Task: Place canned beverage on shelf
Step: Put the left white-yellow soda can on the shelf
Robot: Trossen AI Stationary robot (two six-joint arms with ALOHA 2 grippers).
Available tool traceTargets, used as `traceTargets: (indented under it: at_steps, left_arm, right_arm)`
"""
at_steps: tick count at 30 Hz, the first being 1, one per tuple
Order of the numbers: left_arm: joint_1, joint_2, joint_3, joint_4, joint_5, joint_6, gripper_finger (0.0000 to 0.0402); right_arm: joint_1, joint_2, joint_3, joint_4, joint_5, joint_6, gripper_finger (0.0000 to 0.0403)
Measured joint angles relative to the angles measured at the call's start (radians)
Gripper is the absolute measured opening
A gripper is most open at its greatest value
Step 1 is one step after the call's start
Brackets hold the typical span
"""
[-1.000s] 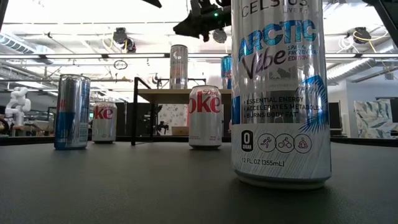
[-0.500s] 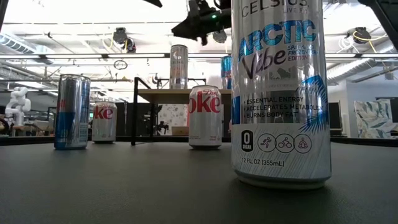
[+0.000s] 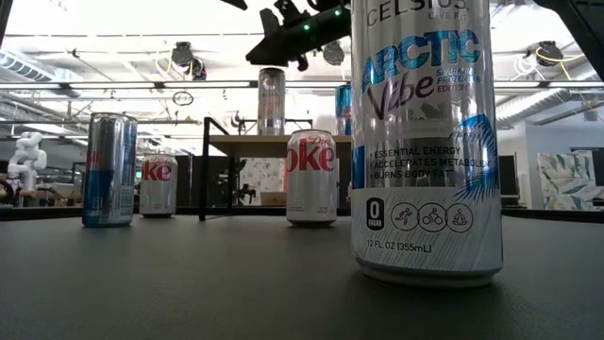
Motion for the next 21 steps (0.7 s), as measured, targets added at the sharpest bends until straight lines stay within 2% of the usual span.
traceTargets:
  at_steps: [3,8,15,21]
  left_arm:
    - [0.0,0.0,0.0,-0.001,0.0,0.0,0.0397]
    - [0.0,0.0,0.0,-0.005,0.0,-0.001,0.0397]
    - [0.0,0.0,0.0,-0.024,0.0,-0.001,0.0397]
    - [0.0,0.0,0.0,-0.028,0.0,-0.001,0.0397]
  right_arm:
    - [0.024,0.007,0.0,0.006,0.059,0.022,0.004]
    - [0.038,0.049,0.0,0.042,0.079,0.063,0.0004]
    - [0.038,0.085,0.0,0.081,0.21,0.11,0.0004]
    - [0.039,0.085,0.0,0.085,0.256,0.138,0.0001]
